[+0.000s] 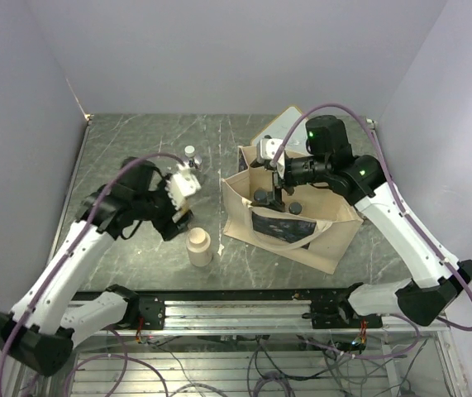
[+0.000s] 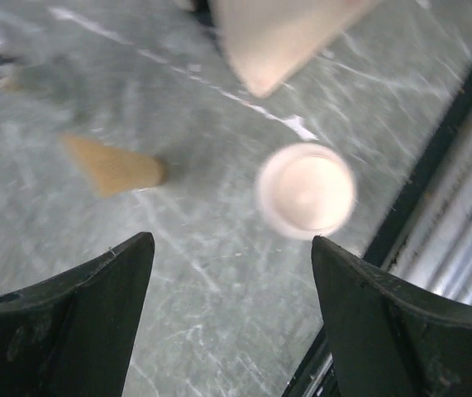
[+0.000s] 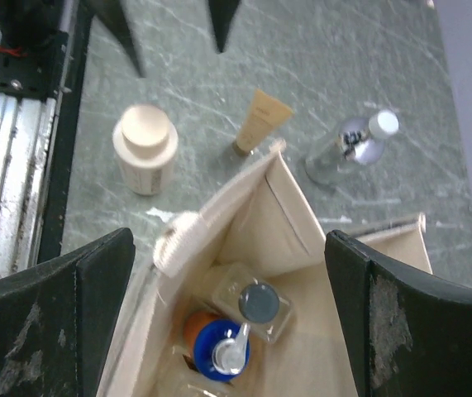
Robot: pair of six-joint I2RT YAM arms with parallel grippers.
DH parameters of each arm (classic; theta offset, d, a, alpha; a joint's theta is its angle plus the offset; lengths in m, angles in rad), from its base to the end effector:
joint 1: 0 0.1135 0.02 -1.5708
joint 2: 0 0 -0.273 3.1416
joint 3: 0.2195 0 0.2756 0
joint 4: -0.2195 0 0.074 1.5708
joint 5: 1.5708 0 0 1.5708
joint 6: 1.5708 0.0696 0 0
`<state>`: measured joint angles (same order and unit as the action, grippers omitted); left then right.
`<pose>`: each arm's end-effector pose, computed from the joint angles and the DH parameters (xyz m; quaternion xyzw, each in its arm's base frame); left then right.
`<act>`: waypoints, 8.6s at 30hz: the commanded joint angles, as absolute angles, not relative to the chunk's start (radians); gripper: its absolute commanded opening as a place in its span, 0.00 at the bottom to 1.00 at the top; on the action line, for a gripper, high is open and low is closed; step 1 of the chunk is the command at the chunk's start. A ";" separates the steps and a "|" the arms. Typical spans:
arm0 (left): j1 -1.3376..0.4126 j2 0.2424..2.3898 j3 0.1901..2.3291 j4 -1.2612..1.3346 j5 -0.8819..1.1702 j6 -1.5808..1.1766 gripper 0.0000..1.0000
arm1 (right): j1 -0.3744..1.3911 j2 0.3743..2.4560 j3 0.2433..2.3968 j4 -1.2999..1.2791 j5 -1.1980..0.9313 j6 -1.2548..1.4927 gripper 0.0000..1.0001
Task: Place the personal care products into the canvas bag
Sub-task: Move the care product at the center of the board, then pick up the care product from the center of the board, then place the care product in the canvas bag.
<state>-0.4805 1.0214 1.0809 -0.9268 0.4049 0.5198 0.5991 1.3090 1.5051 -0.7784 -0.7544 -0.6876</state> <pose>0.1927 -0.1314 0.3170 0.5018 0.7737 -0.1821 0.3411 0.2255 0.2117 0.4199 -0.6308 0.5500 0.3044 0.4549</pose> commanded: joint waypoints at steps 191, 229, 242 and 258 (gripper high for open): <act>-0.742 1.419 1.449 -0.460 0.269 0.122 0.29 | 0.152 1.223 1.753 -1.288 -0.670 -0.642 0.00; -0.744 1.410 1.420 -0.454 0.277 0.147 0.07 | 0.281 1.258 1.408 -1.190 -0.474 -0.699 0.00; -0.744 1.391 1.494 -0.490 0.252 0.198 0.36 | 0.319 1.244 1.445 -1.214 -0.581 -0.696 0.00; -0.803 1.341 1.560 -0.692 0.560 0.457 0.75 | 0.318 1.267 1.484 -1.152 -0.464 -0.570 0.00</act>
<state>-0.7464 1.3270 1.5642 -0.5762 0.3649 0.3321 0.3111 1.2758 1.4334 -1.2324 -0.4652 -0.6205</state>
